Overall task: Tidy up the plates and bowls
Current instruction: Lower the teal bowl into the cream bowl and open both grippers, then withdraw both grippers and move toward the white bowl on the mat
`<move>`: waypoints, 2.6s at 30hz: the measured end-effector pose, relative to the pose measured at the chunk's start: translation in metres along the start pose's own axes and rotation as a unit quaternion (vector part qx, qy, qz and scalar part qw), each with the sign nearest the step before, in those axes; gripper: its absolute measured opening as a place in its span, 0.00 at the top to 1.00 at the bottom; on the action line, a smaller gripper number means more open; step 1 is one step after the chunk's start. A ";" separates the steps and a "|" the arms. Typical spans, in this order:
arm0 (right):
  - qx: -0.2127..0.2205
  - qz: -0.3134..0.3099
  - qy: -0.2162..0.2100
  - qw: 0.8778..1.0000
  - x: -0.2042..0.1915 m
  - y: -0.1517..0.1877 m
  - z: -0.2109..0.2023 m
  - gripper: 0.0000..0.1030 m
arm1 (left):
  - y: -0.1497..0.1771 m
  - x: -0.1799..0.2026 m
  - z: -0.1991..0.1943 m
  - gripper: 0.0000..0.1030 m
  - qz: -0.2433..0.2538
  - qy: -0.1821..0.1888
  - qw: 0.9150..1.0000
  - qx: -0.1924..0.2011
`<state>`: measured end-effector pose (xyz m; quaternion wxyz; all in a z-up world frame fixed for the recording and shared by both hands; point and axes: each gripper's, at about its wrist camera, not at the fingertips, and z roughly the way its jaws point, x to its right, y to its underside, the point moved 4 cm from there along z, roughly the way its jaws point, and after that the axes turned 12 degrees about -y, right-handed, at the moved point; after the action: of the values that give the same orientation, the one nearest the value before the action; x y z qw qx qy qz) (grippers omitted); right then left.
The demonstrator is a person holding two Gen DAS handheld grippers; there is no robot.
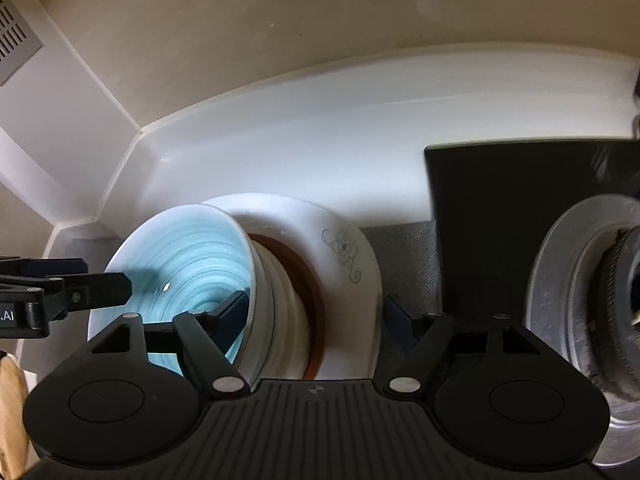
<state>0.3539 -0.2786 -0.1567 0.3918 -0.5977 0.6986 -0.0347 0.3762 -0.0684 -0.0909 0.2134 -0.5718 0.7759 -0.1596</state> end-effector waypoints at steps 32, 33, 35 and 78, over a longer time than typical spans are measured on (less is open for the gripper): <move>0.088 -0.092 0.010 0.992 -0.114 0.144 -0.133 0.21 | 0.166 -0.041 -0.109 0.00 -0.011 -0.038 0.998 0.056; 0.084 -0.093 0.006 0.992 -0.120 0.151 -0.133 0.21 | 0.177 -0.045 -0.112 0.00 -0.016 -0.041 0.998 0.052; 0.073 -0.100 -0.002 0.992 -0.130 0.166 -0.133 0.21 | 0.195 -0.051 -0.115 0.00 -0.023 -0.051 0.997 0.044; 0.028 -0.180 -0.013 0.983 -0.186 0.205 -0.124 0.21 | 0.250 -0.093 -0.131 0.00 -0.052 -0.095 0.994 0.016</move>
<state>0.1109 -0.1117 -0.0830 0.4043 -0.7032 0.5731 -0.1167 0.1278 0.0945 -0.0874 0.2863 -0.6206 0.7186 -0.1281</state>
